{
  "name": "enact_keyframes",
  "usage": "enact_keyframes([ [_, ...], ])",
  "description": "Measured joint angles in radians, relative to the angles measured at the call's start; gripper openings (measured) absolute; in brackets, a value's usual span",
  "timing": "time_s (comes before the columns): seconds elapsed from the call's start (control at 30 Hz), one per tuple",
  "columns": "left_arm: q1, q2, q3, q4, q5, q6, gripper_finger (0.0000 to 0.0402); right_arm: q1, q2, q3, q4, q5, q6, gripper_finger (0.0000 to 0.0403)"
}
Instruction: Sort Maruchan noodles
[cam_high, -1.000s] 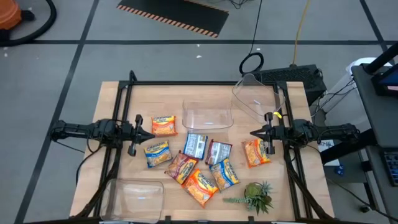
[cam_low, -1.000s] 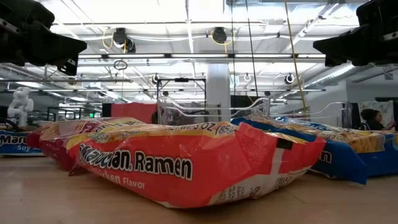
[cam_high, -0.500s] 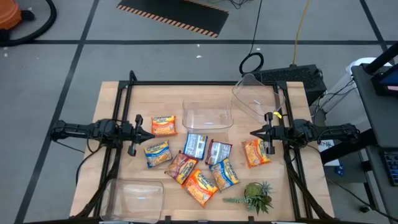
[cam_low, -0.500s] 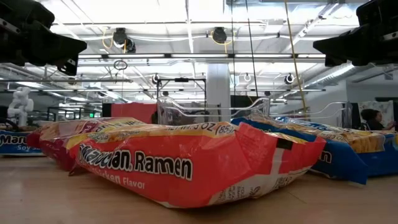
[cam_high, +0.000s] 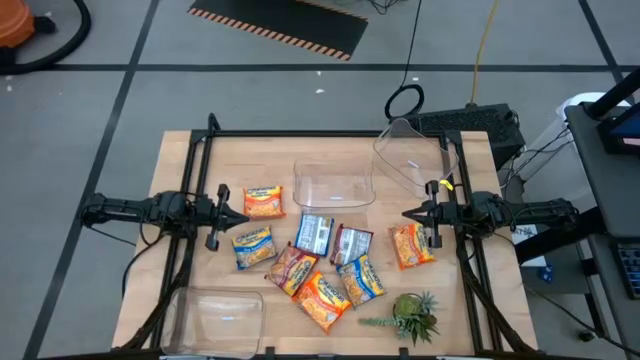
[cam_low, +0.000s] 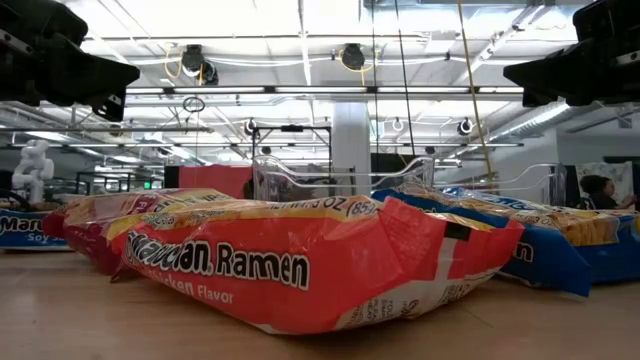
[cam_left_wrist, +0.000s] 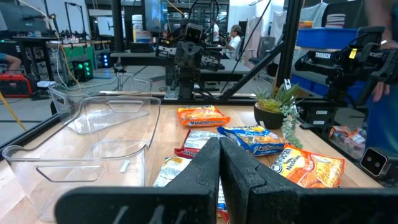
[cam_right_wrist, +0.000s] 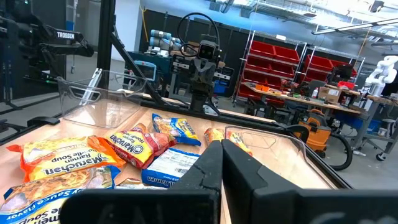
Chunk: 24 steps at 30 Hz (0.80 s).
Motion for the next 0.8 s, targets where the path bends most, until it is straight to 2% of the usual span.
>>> enact_keyframes([
  [0.2, 0.000, 0.000, 0.000, 0.000, 0.000, 0.000, 0.0012, 0.000, 0.000, 0.000, 0.000, 0.000, -0.001, 0.0000],
  [0.4, 0.000, 0.000, 0.000, 0.000, 0.000, 0.000, 0.0012, 0.000, 0.000, 0.000, 0.012, 0.000, -0.106, 0.0000],
  [0.8, 0.000, 0.000, 0.000, 0.000, 0.000, 0.000, 0.0012, 0.000, 0.000, 0.000, 0.017, 0.000, -0.091, 0.0000],
])
